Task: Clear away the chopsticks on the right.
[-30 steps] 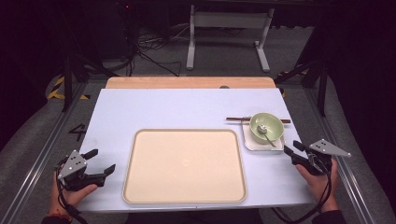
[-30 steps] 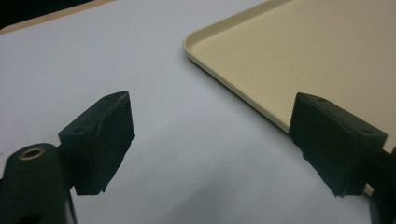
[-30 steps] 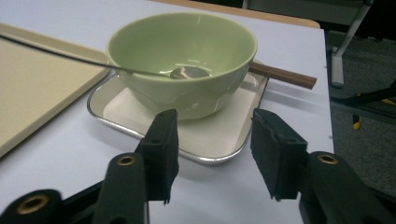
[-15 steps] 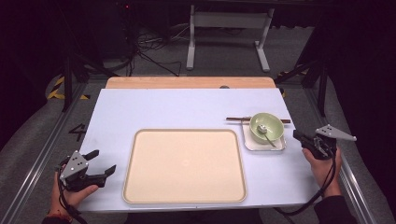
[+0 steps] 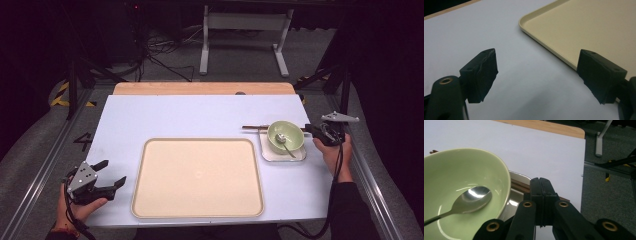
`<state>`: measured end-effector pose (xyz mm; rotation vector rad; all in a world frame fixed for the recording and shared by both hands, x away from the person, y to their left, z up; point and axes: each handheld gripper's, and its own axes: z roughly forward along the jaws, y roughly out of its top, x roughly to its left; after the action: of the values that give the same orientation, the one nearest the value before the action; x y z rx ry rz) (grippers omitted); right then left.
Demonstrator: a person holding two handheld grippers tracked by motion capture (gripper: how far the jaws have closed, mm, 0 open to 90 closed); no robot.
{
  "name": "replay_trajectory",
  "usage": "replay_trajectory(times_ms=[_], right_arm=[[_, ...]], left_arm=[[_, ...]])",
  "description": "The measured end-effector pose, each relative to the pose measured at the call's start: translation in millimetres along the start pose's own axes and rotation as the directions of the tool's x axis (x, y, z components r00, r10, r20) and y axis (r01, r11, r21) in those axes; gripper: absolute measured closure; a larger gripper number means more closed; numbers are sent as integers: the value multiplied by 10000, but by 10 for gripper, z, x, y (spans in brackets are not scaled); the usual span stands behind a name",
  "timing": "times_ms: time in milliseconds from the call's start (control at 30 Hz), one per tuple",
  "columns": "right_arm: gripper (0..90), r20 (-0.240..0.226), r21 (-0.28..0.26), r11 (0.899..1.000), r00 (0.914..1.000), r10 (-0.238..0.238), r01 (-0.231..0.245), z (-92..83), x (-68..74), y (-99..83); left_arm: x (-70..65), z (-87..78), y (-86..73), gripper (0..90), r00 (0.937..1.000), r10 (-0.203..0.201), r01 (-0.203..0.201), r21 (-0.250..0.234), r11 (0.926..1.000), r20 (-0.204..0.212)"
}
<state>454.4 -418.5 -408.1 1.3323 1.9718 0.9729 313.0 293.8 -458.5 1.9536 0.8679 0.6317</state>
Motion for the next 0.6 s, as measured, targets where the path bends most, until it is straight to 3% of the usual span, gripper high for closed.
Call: replay_trajectory(times_ms=[333,600], right_arm=[[900,117,595,9979,9996,252,-259,318,-102,185],[900,520,1533,9847,9958,752,-823,580,-195,183]], left_arm=[[-14,9,9,185,9999,113,-112,78,9999,-93],[-7,2,-5,188,9999,69,-68,71,10000,-88]])
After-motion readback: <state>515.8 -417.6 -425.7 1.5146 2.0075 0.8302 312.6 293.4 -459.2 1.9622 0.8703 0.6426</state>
